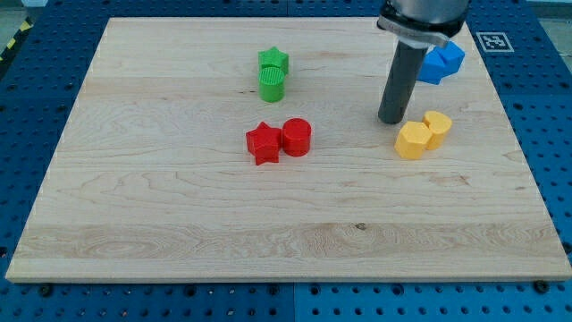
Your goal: Separate the yellow blocks
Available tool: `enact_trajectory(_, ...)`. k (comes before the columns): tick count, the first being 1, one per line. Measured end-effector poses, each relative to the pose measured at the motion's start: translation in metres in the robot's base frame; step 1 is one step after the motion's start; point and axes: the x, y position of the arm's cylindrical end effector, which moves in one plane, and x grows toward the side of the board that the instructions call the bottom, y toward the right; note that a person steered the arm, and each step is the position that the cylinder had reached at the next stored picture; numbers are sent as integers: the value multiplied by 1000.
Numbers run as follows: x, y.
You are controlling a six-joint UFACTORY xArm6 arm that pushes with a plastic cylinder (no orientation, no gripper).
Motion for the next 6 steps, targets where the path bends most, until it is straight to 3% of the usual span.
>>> enact_trajectory(1, -14, 40)
enact_trajectory(3, 16, 90)
enact_trajectory(6, 5, 31)
